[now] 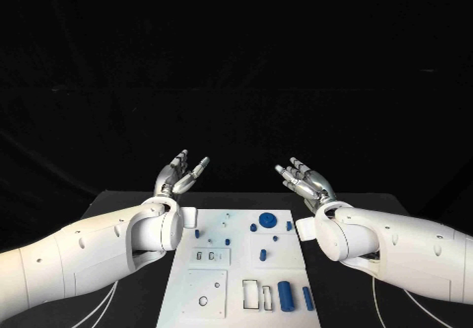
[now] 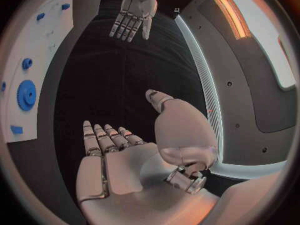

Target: Assemble the parts on the task board

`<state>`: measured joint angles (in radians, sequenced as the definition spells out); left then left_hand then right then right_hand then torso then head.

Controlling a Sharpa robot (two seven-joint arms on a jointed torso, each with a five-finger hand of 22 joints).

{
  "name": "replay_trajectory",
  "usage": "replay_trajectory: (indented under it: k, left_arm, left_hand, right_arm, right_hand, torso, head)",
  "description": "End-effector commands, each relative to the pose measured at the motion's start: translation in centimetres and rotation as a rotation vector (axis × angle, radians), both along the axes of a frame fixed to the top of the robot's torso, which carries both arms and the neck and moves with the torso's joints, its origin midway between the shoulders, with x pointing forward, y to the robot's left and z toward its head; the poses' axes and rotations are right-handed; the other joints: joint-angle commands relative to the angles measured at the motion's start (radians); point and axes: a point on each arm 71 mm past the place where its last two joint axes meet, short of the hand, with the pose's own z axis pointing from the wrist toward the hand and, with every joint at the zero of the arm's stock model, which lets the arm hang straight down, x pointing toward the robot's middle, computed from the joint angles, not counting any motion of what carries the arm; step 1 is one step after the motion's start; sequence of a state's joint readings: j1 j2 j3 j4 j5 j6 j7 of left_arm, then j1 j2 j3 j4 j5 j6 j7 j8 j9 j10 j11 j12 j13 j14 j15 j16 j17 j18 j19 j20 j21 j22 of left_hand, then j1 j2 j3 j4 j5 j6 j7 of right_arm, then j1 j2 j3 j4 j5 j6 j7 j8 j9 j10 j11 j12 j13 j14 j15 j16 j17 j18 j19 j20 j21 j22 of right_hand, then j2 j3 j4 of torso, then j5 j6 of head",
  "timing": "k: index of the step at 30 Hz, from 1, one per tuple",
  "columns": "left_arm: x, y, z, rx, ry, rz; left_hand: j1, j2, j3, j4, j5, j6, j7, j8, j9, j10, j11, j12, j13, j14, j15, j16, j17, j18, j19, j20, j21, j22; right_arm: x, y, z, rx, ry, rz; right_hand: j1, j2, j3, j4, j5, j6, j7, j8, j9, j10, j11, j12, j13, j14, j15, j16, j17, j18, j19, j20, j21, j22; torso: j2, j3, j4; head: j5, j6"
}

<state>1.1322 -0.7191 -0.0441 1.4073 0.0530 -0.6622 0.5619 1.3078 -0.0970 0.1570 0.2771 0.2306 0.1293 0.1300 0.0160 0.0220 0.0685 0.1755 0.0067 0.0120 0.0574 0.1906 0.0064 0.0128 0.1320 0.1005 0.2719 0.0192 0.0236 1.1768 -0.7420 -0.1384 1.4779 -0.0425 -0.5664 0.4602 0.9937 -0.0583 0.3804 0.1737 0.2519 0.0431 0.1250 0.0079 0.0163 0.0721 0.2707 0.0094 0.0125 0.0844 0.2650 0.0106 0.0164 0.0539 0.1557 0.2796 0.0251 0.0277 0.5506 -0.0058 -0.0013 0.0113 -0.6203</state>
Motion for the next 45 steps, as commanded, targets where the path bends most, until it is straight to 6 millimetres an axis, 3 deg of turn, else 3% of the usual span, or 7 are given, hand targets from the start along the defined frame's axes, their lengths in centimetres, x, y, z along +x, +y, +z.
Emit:
replay_trajectory:
  k: [1,6,11,14,21,31,45]
  left_arm:
    - [0.0,-0.4,0.3,-0.040,-0.033,-0.039]
    - [0.0,-0.4,0.3,-0.040,-0.033,-0.039]
    - [-0.1,1.2,0.5,-0.027,-0.024,-0.060]
    - [-0.1,1.3,0.5,-0.020,-0.023,-0.083]
    - [-0.1,1.2,0.8,-0.002,-0.022,-0.159]
    - [-1.3,1.4,2.4,0.021,-0.033,-0.273]
    - [-3.5,1.0,5.2,-0.025,-0.039,-0.348]
  left_hand:
    - [0.060,0.001,0.010,0.016,0.013,0.015,0.107,0.008,0.003,0.006,0.021,0.008,0.003,0.009,0.019,0.009,0.003,0.021,0.006,0.019,0.008,0.003]
    - [0.071,0.007,0.023,0.015,0.012,0.056,0.130,0.019,0.011,0.048,0.046,0.015,0.008,0.061,0.035,0.024,0.016,0.006,0.021,0.021,0.017,0.007]
    - [0.109,0.017,0.055,0.004,0.007,0.267,0.164,0.087,0.054,0.299,0.095,0.063,0.032,0.305,0.064,0.108,0.067,-0.031,0.231,0.022,0.111,0.054]
    - [0.136,0.010,0.081,-0.007,0.006,0.468,0.159,0.159,0.097,0.600,0.074,0.126,0.054,0.652,0.025,0.237,0.134,0.014,0.536,0.018,0.242,0.108]
    - [0.175,-0.022,0.167,-0.038,0.004,0.689,0.120,0.228,0.136,0.855,0.026,0.135,0.054,0.828,-0.028,0.280,0.160,0.054,0.703,0.003,0.284,0.096]
    - [0.160,-0.072,0.257,-0.051,-0.001,0.776,0.091,0.250,0.145,1.020,-0.016,0.119,0.055,0.981,-0.080,0.332,0.214,0.053,0.826,-0.050,0.334,0.101]
    - [0.154,-0.082,0.260,-0.052,-0.002,0.774,0.092,0.247,0.144,1.021,-0.015,0.110,0.054,0.977,-0.078,0.329,0.218,0.051,0.825,-0.051,0.334,0.100]
  right_arm:
    - [0.0,1.1,0.1,0.003,0.009,0.179]
    - [0.1,1.2,0.1,-0.004,0.012,0.207]
    - [1.2,-0.1,1.4,-0.207,-0.182,0.214]
    - [1.5,-0.4,1.6,-0.280,-0.220,0.225]
    - [2.3,-0.4,2.0,-0.498,-0.275,0.303]
    - [2.8,0.3,2.7,-0.890,-0.364,0.428]
    - [2.2,2.3,4.5,-1.265,-0.493,0.476]
  right_hand:
    - [0.116,-0.003,0.028,-0.036,0.000,0.048,0.179,0.016,0.014,0.056,0.019,0.015,0.010,0.059,0.023,0.022,0.014,0.017,0.038,0.015,0.023,0.011]
    - [0.206,-0.018,0.046,-0.101,-0.005,0.159,0.179,0.053,0.046,0.198,0.010,0.041,0.024,0.204,0.009,0.064,0.042,0.032,0.129,0.012,0.063,0.031]
    - [0.270,-0.034,0.060,-0.156,-0.029,0.371,0.174,0.129,0.101,0.491,-0.011,0.100,0.047,0.492,-0.029,0.155,0.093,0.069,0.311,0.010,0.138,0.065]
    - [0.306,-0.042,0.090,-0.196,-0.045,0.582,0.162,0.202,0.148,0.760,-0.036,0.145,0.057,0.718,-0.065,0.221,0.125,0.107,0.536,0.007,0.227,0.100]
    - [0.314,-0.080,0.153,-0.240,-0.056,0.777,0.123,0.237,0.168,0.900,-0.075,0.103,0.050,0.857,-0.108,0.229,0.124,0.130,0.658,-0.012,0.264,0.096]
    - [0.285,-0.135,0.142,-0.249,-0.062,0.886,0.082,0.245,0.168,1.067,-0.129,0.077,0.054,1.092,-0.183,0.301,0.172,0.129,0.819,-0.087,0.369,0.138]
    - [0.276,-0.197,0.072,-0.213,0.010,0.954,0.035,0.235,0.185,1.145,-0.180,0.056,0.091,1.354,-0.263,0.632,0.457,0.126,1.013,-0.177,0.618,0.290]
  torso:
    - [0.000,-0.0003,0.0000]
    - [0.000,-0.0003,0.0000]
    - [0.016,0.0003,0.0006]
    - [0.018,0.0007,0.0033]
    - [0.035,0.0002,0.0097]
    - [0.084,-0.0056,0.0285]
    - [0.164,-0.0185,0.0574]
  head:
    - [0.000,0.000]
    - [0.000,0.000]
    - [-0.005,-0.020]
    - [-0.005,-0.020]
    - [-0.013,-0.024]
    - [-0.025,-0.027]
    - [-0.052,-0.014]
